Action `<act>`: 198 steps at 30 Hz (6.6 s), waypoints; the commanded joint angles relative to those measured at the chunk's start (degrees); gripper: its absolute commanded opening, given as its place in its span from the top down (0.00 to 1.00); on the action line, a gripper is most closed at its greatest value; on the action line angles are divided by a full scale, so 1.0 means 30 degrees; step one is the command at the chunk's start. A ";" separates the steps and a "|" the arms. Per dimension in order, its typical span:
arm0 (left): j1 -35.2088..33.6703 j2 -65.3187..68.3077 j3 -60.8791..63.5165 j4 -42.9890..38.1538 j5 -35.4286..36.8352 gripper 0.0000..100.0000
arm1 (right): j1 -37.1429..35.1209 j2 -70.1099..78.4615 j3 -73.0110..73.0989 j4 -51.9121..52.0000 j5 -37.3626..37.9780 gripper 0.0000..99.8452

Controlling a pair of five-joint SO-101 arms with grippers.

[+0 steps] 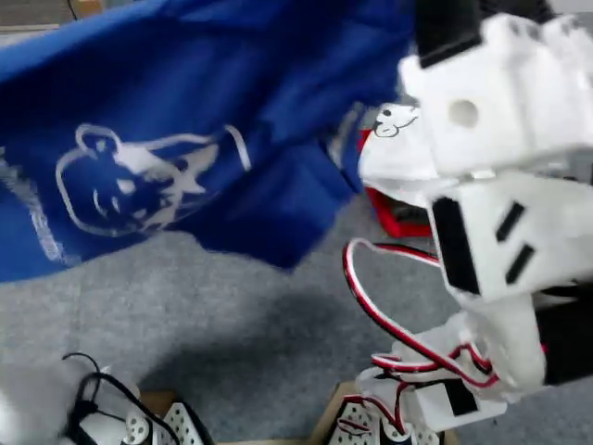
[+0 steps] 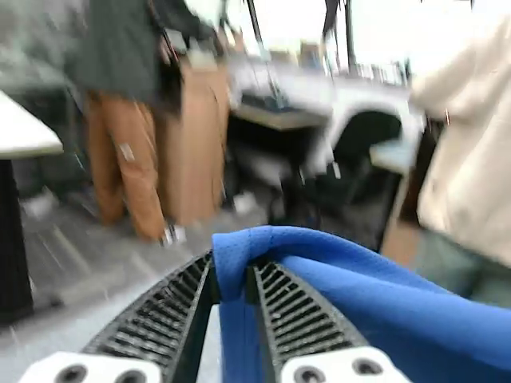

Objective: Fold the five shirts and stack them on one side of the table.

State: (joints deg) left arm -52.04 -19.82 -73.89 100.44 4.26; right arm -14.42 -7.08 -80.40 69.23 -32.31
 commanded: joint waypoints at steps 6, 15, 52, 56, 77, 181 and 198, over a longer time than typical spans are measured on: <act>-0.0278 -0.2667 0.8513 0.0088 -0.0645 0.97 | 0.0264 -0.0161 0.3648 -0.0850 0.0088 0.99; 0.4381 -0.0703 2.5832 -1.4769 -0.1084 0.97 | 0.0264 0.2095 1.8007 -0.9758 0.0059 0.99; 0.3209 1.1458 2.1289 -1.6440 -0.4718 0.97 | -0.7971 2.5597 0.0249 0.7385 0.3868 0.99; 0.2828 1.1341 2.1143 -1.6000 -0.4806 0.97 | -0.7238 2.6242 -0.1949 1.0256 0.5216 0.99; 0.2623 0.9231 2.0264 -0.8059 -1.1868 0.97 | -0.5685 0.8073 2.3546 1.0374 0.9407 0.99; 0.3150 0.4484 2.7678 -1.1165 -1.0960 0.97 | -0.2579 2.5744 -0.5114 0.2432 0.7179 0.99; 0.3179 0.1084 2.7062 -1.0579 -1.0872 0.97 | -0.2081 1.7158 -0.4762 0.5480 0.5509 0.99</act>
State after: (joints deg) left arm -42.11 -12.53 9.89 68.70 -28.70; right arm -20.92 52.70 -92.44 83.47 -14.02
